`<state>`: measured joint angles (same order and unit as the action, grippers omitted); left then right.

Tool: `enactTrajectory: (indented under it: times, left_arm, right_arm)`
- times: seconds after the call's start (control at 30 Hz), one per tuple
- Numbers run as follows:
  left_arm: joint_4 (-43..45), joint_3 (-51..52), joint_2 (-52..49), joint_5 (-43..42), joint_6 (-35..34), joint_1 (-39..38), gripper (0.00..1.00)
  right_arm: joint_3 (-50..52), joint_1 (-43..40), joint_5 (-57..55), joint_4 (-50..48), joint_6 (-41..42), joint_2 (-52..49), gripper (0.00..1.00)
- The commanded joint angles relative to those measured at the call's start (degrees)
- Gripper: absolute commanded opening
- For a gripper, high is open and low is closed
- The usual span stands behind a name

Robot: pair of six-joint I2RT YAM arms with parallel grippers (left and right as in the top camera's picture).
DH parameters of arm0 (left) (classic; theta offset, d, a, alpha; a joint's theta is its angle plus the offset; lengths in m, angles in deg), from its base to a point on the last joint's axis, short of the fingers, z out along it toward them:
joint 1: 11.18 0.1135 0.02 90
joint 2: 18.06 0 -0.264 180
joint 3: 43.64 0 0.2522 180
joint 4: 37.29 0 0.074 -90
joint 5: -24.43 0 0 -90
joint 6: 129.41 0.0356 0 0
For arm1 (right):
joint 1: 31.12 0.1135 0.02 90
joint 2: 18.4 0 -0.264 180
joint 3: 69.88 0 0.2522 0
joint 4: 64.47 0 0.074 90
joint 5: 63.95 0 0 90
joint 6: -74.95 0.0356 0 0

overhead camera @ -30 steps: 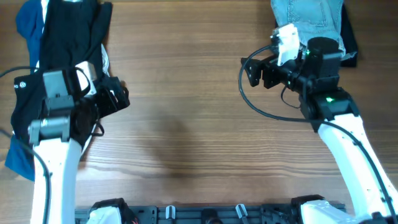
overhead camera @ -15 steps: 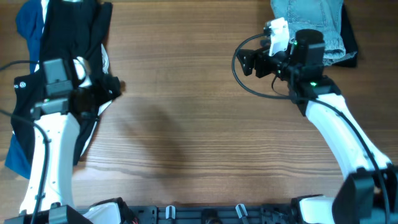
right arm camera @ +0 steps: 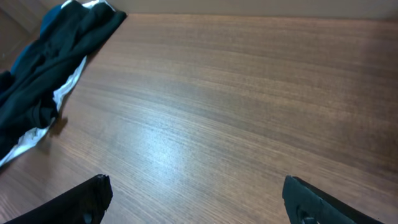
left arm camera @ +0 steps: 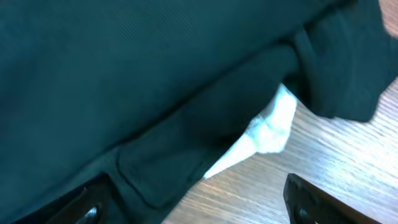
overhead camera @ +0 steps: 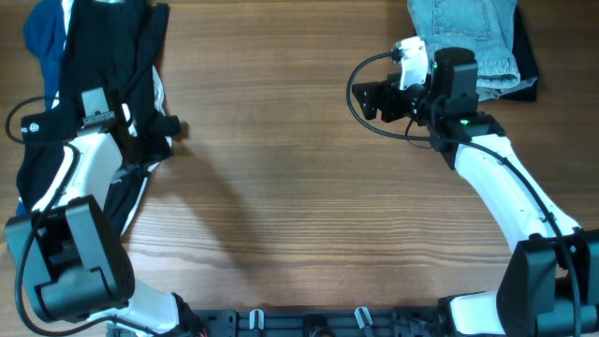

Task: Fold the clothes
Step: 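Grasp the black shirt from the left pile with the left gripper, then drag the black shirt right to the table center with the left gripper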

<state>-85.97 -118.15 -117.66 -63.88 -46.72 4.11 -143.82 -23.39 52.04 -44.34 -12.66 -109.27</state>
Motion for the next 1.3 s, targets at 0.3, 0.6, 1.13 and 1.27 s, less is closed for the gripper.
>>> enactTrajectory:
  times: [0.3,0.6,1.13,1.27]
  left_arm:
    - [4.48,-0.24,-0.74,5.22,0.85,0.11,0.38]
    - [-11.89,-11.15,3.15,-0.11,-1.07,-3.63,0.04]
    - [3.76,-27.45,5.46,-10.25,-16.50,-43.78,0.04]
    - [14.47,-27.80,5.31,-12.17,-20.20,-45.07,0.04]
  right_arm:
    - [-0.96,0.13,1.01,0.55,2.25,-0.33,0.89]
    - [-0.94,0.13,1.01,0.22,2.29,-0.33,0.82]
    - [-0.96,-16.48,5.18,7.58,8.00,2.82,0.75]
    - [-0.94,-16.74,5.40,10.21,5.01,2.82,0.77]
